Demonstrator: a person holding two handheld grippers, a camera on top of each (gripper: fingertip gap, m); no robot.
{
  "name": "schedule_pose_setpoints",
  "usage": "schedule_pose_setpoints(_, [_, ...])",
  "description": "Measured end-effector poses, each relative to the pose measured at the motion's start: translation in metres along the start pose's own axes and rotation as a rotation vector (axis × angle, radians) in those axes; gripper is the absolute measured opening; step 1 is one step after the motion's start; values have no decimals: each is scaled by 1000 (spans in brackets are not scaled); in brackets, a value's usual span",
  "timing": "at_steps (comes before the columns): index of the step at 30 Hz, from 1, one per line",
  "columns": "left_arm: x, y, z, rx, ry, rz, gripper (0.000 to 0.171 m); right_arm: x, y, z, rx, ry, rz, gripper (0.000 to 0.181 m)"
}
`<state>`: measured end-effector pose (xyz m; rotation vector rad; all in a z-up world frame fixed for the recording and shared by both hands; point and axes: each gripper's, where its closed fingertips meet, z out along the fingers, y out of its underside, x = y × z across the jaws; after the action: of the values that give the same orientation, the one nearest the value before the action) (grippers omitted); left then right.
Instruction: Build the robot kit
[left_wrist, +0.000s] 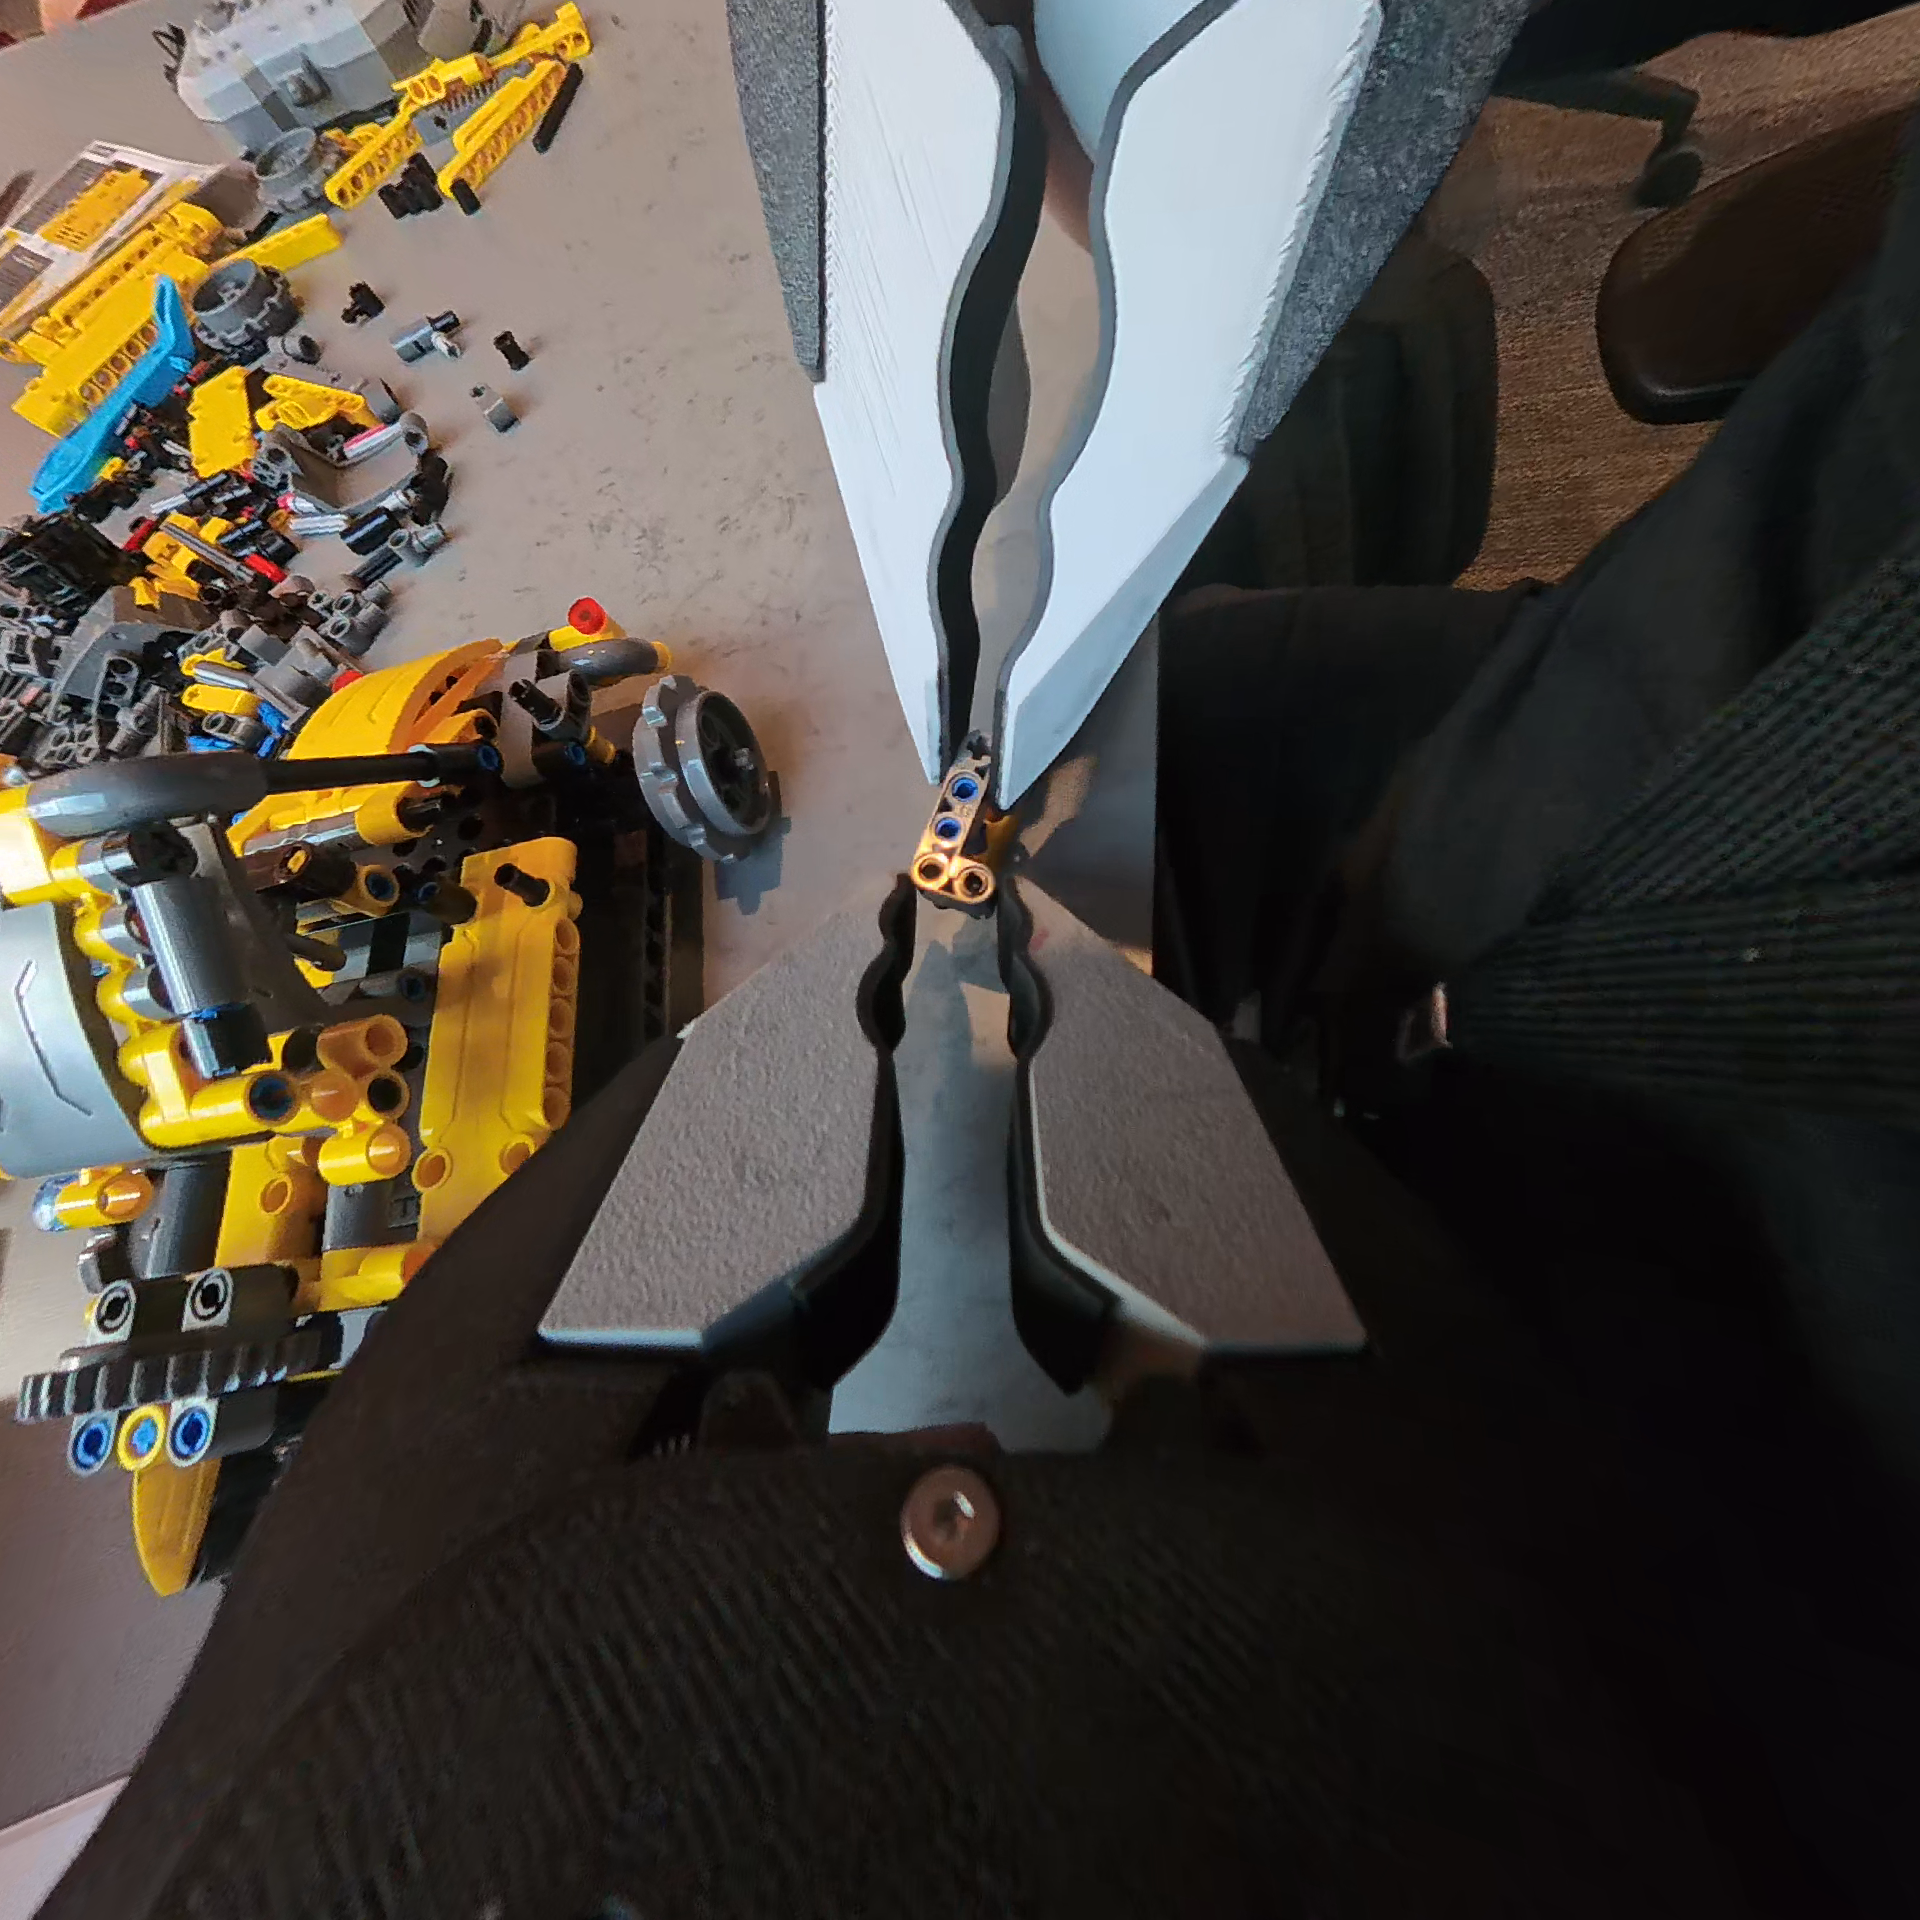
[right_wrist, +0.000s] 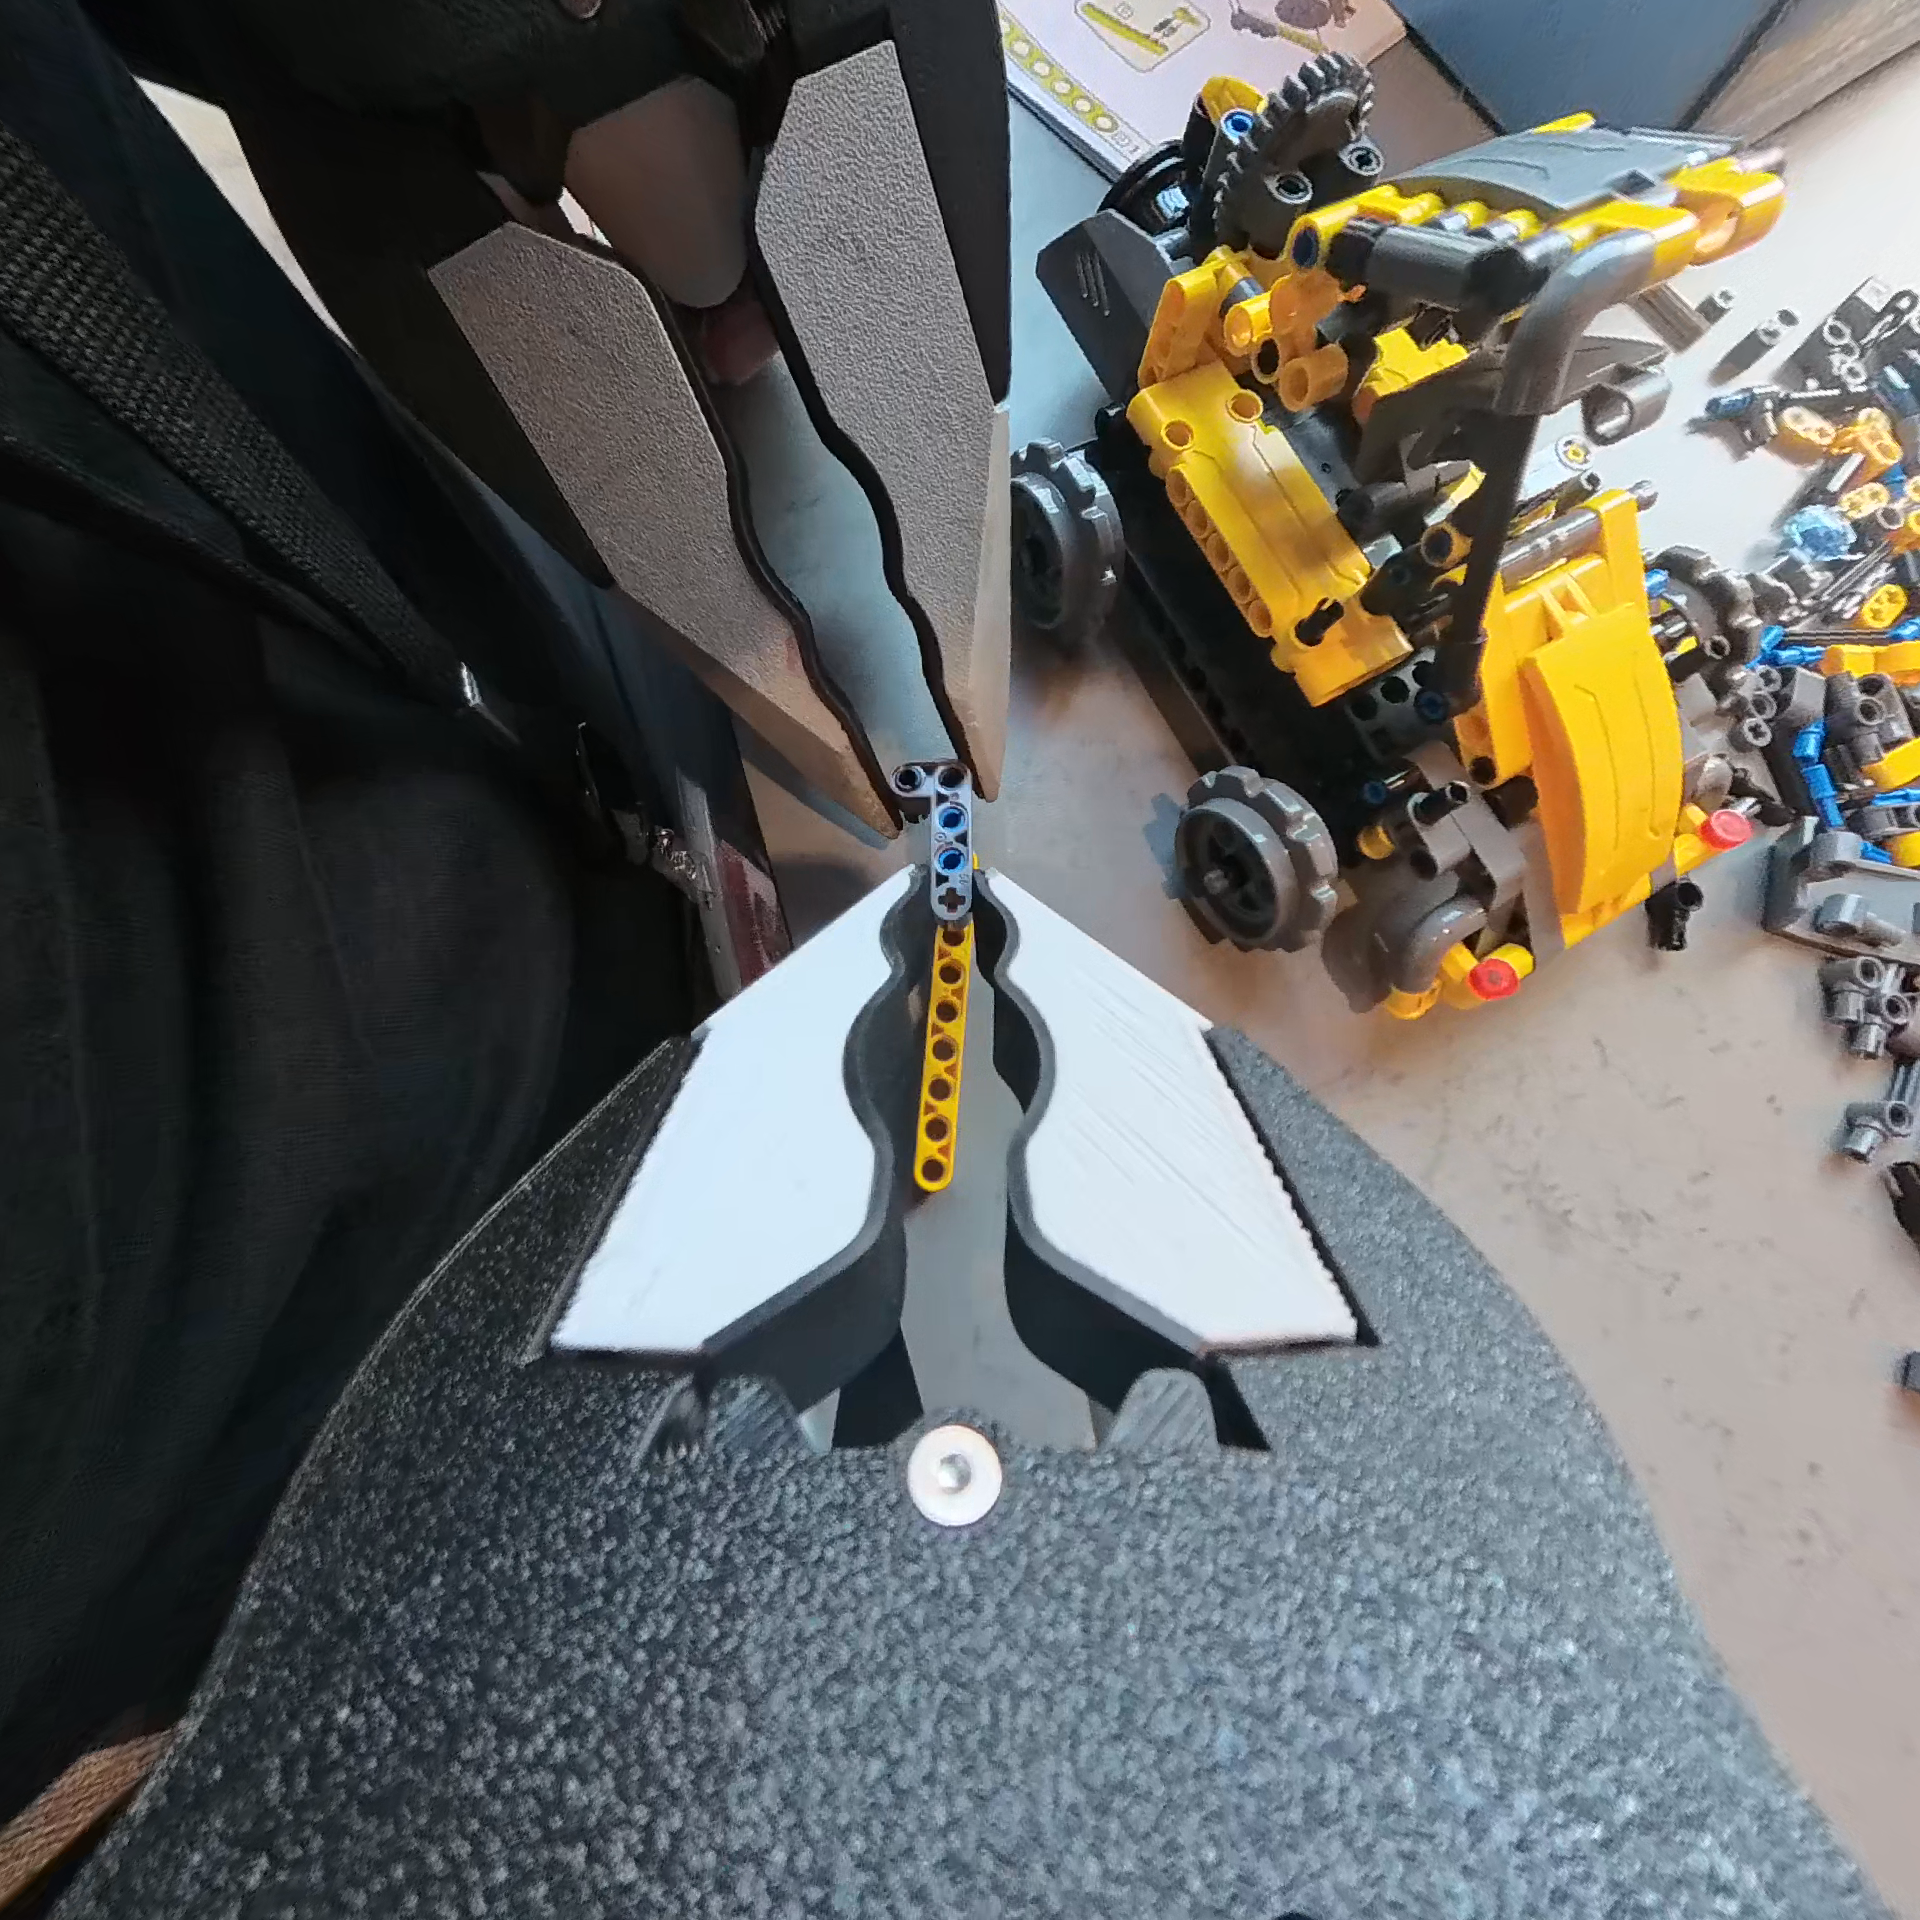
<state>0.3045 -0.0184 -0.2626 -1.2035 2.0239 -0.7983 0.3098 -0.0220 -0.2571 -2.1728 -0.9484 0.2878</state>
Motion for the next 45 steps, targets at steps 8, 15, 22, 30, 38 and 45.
schedule_pose_setpoints(8, [-1, 2, 0, -1, -1, 6, 13, 0, -1, 1, 4, 23, -13, 7])
schedule_pose_setpoints(15, [0, 1, 0, -1, 11, 1, 12, -1, 0, 1, -5, 18, 19, 7])
schedule_pose_setpoints(22, [0, 1, 0, 1, 32, -45, 12, -1, 1, 2, -17, -32, 134, 7])
schedule_pose_setpoints(30, [-6, 1, 1, -14, 67, -130, 12, 3, 1, 4, -77, -167, 297, 7])
schedule_pose_setpoints(38, [-2, -5, -4, 15, 143, -174, 18, -4, 3, 8, -53, -225, 309, 7])
schedule_pose_setpoints(45, [-3, -6, -10, -47, 110, -43, 22, -3, 1, 11, -86, -141, 150, 7])
